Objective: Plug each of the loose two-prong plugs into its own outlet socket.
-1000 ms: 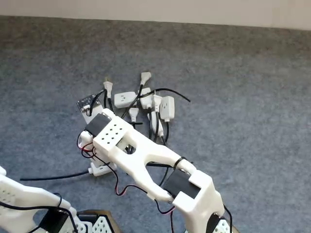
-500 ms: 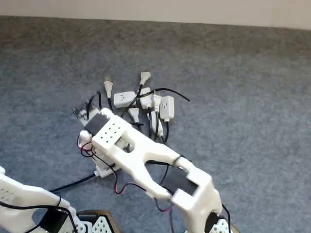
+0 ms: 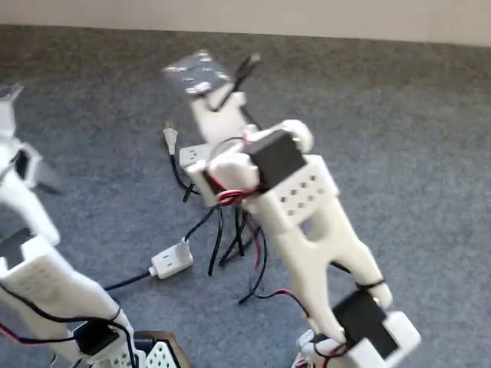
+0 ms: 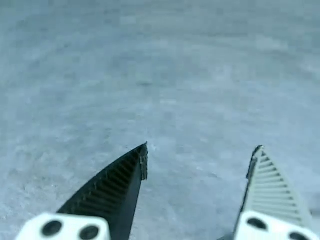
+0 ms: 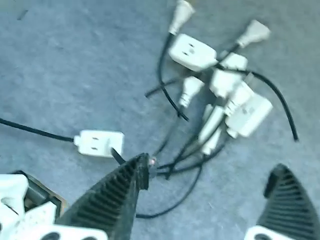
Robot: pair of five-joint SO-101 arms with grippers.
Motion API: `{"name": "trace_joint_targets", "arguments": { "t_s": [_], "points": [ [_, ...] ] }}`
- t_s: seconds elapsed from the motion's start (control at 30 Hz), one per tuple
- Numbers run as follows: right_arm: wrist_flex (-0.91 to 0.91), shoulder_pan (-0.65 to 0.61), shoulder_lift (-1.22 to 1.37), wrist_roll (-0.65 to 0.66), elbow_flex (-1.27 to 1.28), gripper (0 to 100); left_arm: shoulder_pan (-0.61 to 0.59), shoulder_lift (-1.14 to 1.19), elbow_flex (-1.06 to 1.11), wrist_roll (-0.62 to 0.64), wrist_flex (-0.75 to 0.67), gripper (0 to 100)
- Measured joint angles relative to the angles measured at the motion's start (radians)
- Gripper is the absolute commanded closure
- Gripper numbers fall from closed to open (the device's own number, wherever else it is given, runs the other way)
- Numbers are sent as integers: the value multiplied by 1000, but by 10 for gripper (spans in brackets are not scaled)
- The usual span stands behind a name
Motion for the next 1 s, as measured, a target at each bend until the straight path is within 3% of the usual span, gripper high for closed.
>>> {"name": "trace_joint_targets", "arguments": {
  "t_s": [0.13,0.23,0.4,0.6,0.73,1.0],
  "points": [
    [-29,100,-138,40,207,793,106,-23,-64,-2,89,678],
    [-149,184,-282,69,425,793,184,-120,25,-17,98,678],
    [-313,229,-512,117,827,793,322,-381,302,-109,100,678],
    [-396,267,-710,160,1146,793,493,-706,703,-373,100,678],
    [-474,267,-783,163,1343,793,598,-893,905,-448,100,678],
    [-704,270,-862,163,1682,793,623,-1042,1264,-457,-138,678]
  ]
}}
